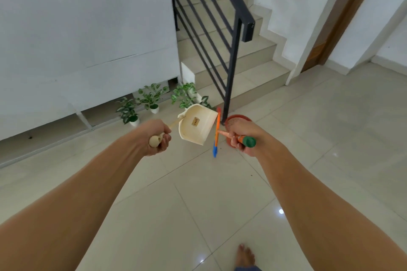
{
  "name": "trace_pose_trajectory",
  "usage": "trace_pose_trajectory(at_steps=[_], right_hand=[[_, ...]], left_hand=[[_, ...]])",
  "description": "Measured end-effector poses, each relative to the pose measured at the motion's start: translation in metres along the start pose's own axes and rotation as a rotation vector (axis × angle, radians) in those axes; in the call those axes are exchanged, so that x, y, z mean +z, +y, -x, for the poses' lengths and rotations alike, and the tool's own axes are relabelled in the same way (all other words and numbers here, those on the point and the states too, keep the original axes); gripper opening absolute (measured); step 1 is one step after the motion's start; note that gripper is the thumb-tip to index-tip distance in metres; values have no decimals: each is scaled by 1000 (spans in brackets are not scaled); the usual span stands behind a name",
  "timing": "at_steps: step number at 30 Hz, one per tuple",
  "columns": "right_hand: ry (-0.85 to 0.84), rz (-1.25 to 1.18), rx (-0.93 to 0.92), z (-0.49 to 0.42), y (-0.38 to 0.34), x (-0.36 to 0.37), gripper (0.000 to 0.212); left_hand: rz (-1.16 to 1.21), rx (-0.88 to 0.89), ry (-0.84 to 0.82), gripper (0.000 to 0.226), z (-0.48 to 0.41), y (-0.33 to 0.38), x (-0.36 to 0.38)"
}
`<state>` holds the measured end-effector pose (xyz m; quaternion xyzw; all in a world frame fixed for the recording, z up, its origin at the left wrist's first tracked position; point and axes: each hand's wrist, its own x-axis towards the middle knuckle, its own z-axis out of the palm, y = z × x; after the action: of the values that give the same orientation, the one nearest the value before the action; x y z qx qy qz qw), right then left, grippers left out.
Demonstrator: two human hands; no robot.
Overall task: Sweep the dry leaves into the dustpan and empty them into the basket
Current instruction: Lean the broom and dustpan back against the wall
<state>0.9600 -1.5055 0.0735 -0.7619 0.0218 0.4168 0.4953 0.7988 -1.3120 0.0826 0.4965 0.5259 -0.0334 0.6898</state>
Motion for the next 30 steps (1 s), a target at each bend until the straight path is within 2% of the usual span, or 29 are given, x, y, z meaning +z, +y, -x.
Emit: trace_pose_trajectory(at_steps=[6, 16, 22, 30], right_hand=[[-154, 63, 26, 14, 22, 111, 17], [-403, 370, 126, -16, 27, 323, 12], [-550, 526, 145, -42, 0, 480, 21], [-712, 882, 96, -51, -64, 675, 12]], left_hand=[[152, -82, 73, 6, -1, -58, -103], [524, -219, 258, 7, -15, -140, -286], [725, -273, 420, 6, -33, -150, -407], [943, -266, 620, 8, -44, -131, -554]])
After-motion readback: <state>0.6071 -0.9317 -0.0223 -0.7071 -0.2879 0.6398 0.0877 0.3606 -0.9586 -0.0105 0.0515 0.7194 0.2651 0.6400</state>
